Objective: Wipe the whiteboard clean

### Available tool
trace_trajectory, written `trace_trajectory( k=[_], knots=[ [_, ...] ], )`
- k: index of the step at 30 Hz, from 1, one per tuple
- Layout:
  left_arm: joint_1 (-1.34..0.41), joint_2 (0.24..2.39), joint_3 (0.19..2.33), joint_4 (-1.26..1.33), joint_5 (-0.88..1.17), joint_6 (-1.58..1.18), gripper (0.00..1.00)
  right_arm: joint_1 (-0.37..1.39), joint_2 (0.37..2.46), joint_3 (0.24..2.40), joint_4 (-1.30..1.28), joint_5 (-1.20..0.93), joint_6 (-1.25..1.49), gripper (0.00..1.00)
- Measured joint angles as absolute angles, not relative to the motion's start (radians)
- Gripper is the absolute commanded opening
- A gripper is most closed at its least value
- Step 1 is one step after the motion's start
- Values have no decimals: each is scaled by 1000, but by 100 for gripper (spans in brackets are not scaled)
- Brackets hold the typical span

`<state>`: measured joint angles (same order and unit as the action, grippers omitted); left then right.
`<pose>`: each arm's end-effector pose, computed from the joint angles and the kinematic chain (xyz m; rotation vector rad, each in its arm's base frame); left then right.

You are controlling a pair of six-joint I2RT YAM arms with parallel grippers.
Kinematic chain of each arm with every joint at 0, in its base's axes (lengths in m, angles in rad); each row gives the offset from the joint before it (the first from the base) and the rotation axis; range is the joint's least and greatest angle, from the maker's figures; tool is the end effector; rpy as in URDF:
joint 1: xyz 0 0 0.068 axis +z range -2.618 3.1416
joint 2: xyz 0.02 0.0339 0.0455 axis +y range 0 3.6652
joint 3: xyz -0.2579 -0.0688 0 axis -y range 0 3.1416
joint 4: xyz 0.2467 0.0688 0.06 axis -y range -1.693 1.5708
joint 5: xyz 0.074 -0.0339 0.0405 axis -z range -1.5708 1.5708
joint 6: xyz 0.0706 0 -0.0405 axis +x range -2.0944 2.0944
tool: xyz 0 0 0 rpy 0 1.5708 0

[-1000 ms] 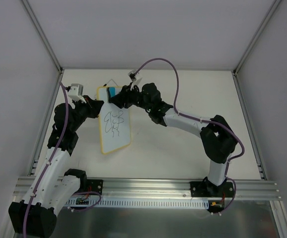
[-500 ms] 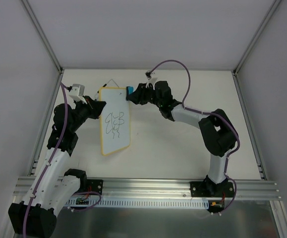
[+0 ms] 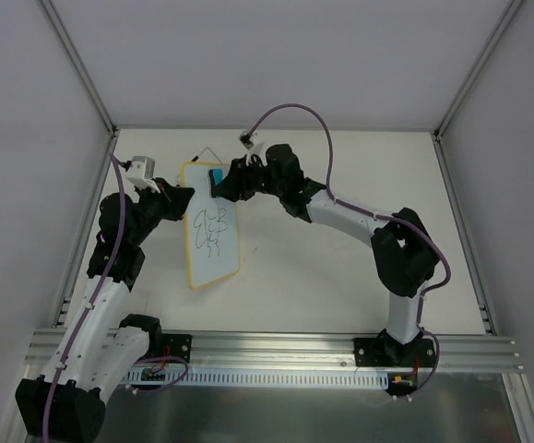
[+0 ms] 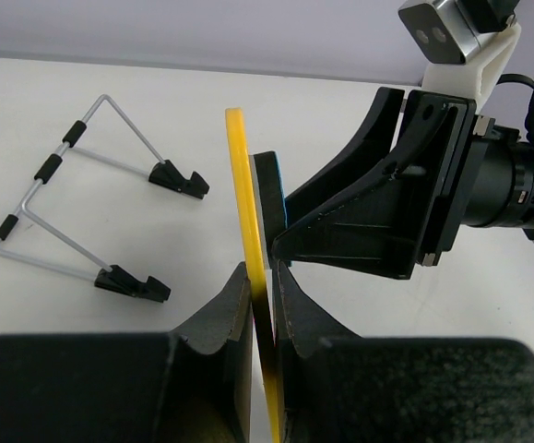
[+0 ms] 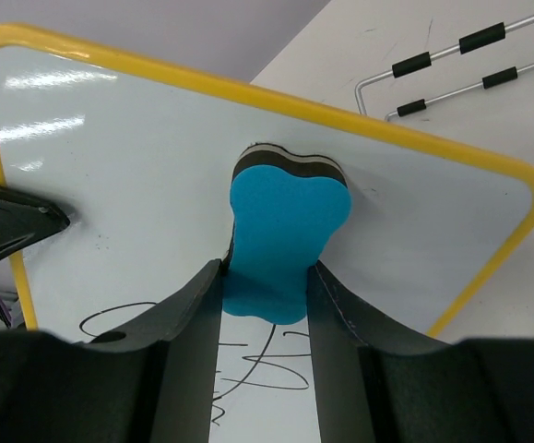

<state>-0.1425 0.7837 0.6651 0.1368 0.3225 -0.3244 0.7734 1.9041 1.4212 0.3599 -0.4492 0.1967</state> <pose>0.2248 -0.0549 0.3285 0.1161 1.5825 -0.6165 0.3273 0.3623 0.2789 -0.8468 1.5967 1.0882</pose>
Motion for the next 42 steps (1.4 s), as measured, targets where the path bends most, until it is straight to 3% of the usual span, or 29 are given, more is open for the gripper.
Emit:
trace_trajectory(
  k=[14, 21, 31, 42],
  knots=[
    [-144, 778, 665, 146, 373, -303, 0, 618, 1922, 1384, 211, -513, 225, 0],
    [-144, 778, 665, 150, 385, -303, 0, 626, 1943, 1446, 105, -510, 209, 0],
    [-143, 778, 665, 150, 344, -303, 0, 788, 1898, 1439, 114, -425, 190, 0],
    [-145, 780, 665, 154, 316, -273, 0, 1030, 1753, 1242, 398, -320, 218, 0]
  ],
)
